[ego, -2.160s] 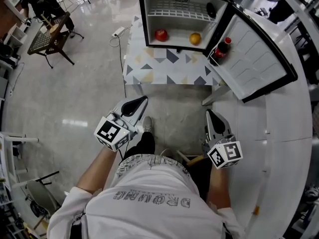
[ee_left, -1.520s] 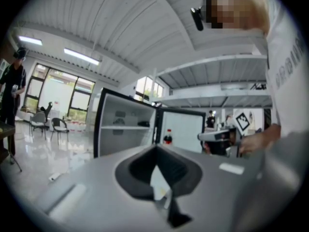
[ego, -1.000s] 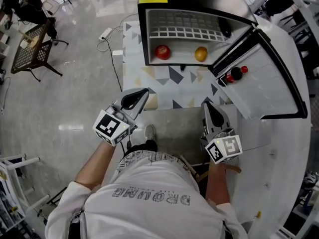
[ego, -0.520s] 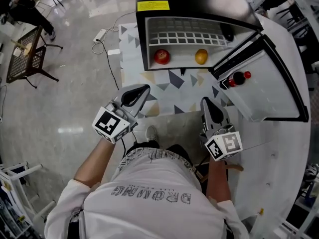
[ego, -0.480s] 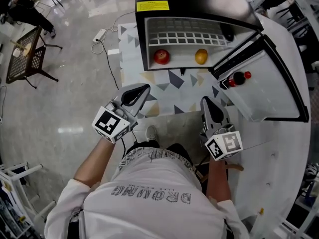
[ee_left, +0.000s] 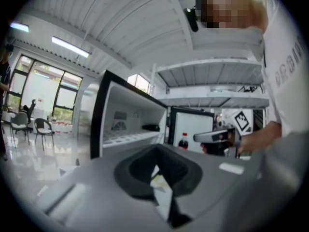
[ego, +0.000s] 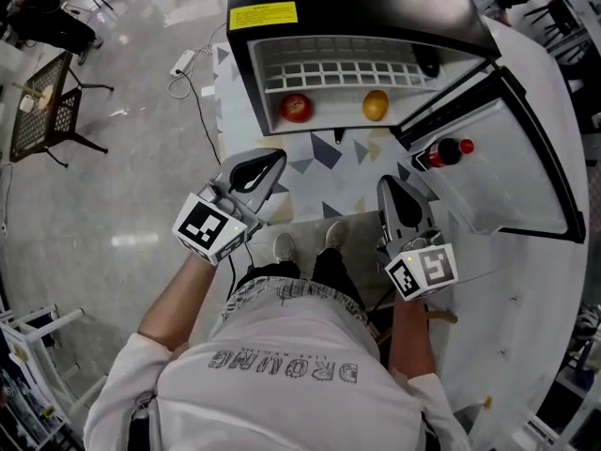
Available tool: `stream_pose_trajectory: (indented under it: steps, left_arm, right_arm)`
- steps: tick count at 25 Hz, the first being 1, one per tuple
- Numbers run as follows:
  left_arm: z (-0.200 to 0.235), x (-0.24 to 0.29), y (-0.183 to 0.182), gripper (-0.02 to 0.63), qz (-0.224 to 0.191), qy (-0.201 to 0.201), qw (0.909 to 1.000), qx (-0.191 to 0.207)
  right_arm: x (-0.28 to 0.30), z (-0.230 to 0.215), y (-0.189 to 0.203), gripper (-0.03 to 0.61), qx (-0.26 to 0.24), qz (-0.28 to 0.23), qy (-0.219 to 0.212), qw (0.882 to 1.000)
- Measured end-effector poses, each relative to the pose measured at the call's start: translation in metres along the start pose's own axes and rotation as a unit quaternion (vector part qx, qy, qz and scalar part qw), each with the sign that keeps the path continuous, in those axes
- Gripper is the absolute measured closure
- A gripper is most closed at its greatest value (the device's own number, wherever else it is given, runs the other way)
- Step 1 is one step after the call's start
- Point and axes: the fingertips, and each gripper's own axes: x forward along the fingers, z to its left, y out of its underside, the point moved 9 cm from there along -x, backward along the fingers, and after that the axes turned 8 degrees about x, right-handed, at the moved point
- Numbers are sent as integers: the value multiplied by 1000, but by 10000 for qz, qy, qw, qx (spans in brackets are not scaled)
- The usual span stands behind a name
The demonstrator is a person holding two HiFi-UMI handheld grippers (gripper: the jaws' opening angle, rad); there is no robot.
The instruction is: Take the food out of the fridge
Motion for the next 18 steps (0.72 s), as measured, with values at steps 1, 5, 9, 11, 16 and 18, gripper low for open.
stream_pose_trajectory:
  steps: [1,5,9,11,16,18]
  left_arm:
    - [0,5,-1,606,18,-16,10000,12]
    - [-2,25,-4,606,48,-98,9999,41]
    - [-4,50,-10,606,90,-186,9998,69]
    - [-5,65,-16,606,71,-229,9997,98]
    - [-9,106,-27,606,88,-308,9993,208]
    - [-10,122,-30,606,106,-333,9991,226]
  right_arm:
    - [1,-3,-2,586,5,-7,-28,10000]
    - [7,-21,-11,584,-8,-15,-181,9998]
    - [12,-47,-15,586,53,22,-287,9996]
    - [14,-60,-16,584,89,45,-331,9994]
    - [15,-87,-24,584,136,78,-450,9989]
    - [15,-95,-28,584,139,79,-506,9986]
